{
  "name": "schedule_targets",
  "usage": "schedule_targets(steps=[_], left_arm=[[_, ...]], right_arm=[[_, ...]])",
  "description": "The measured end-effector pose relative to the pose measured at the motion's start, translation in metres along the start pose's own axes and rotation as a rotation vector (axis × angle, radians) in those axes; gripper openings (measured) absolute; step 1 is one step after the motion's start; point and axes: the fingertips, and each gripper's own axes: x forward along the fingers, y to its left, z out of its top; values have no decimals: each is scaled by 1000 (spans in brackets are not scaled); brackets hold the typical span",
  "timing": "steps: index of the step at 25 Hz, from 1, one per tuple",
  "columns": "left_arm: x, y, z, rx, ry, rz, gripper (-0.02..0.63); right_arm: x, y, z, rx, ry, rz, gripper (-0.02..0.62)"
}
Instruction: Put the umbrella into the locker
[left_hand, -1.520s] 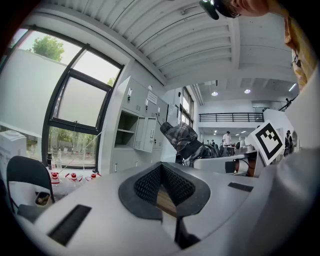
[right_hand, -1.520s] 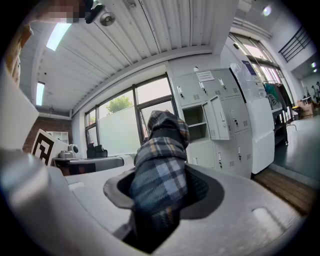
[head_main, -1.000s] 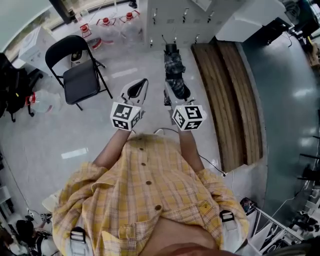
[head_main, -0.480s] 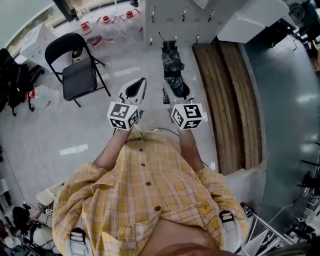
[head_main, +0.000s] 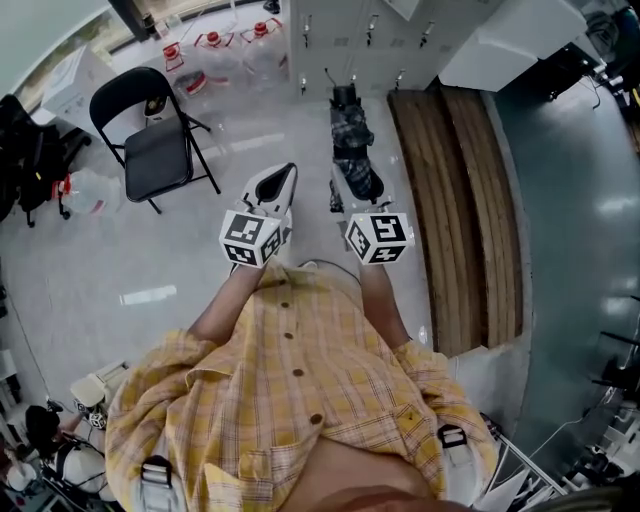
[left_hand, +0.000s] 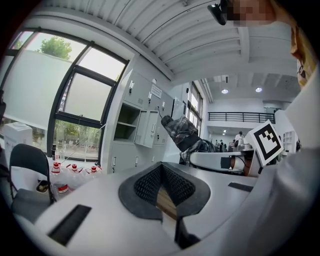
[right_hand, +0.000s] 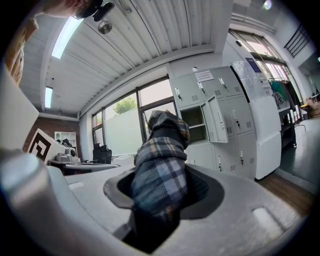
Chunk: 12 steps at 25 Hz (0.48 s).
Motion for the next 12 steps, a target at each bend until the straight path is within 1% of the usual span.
schedule_targets(steps=[7, 12], left_arm=[[46, 19, 5, -29, -4, -3, 3], [74, 31, 2, -16, -3, -19, 5]], right_arm=[[28, -26, 6, -18, 25, -4, 193], [51, -48, 7, -14, 20, -23, 195]])
